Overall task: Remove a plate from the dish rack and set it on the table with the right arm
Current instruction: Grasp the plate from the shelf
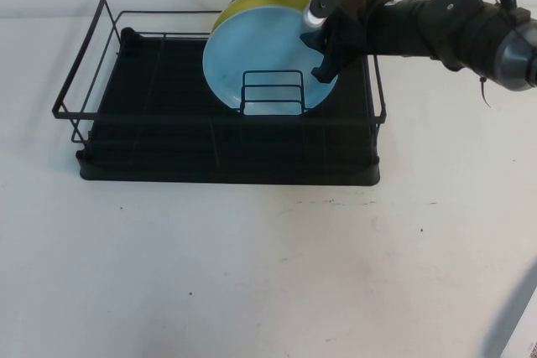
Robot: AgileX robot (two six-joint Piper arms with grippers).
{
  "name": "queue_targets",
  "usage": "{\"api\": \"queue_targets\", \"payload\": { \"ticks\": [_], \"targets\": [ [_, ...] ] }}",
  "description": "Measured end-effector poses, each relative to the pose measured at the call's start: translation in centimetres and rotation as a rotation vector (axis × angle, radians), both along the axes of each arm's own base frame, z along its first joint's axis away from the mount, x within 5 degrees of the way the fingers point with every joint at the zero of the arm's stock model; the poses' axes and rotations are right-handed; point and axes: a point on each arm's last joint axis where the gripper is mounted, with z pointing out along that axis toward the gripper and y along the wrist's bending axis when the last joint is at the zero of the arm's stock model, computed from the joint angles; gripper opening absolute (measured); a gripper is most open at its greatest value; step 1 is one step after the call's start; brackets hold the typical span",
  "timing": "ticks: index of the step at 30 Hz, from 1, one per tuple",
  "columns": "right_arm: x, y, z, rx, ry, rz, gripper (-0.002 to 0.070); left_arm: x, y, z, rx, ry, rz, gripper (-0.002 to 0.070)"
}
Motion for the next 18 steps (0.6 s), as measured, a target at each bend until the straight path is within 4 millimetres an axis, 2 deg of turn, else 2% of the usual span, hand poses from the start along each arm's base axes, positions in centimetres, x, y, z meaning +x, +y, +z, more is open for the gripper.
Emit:
{"api": "queue_targets", "payload": {
  "ticks": [3, 9, 13, 18],
  "targets": [
    [0.1, 0.0, -0.2, -0.001, 0.004, 0.0, 0.0218, 0.0, 0.0, 0.0, 0.0, 0.0, 0.0, -0.0004],
    [0.0, 0.3, -0.2, 0.001, 0.005, 0.004, 0.0088, 0.0, 0.0, 0.0, 0.0, 0.0, 0.0, -0.0004],
    [-0.2, 0.4, 0.1, 0.009, 0.006, 0.01, 0.0067, 0.0, 0.0, 0.0, 0.0, 0.0, 0.0, -0.0004],
    [-0.9, 0.3, 1.9, 0.016, -0.016, 0.033, 0.0067, 0.0, 0.0, 0.0, 0.0, 0.0, 0.0, -0.0004]
  ]
}}
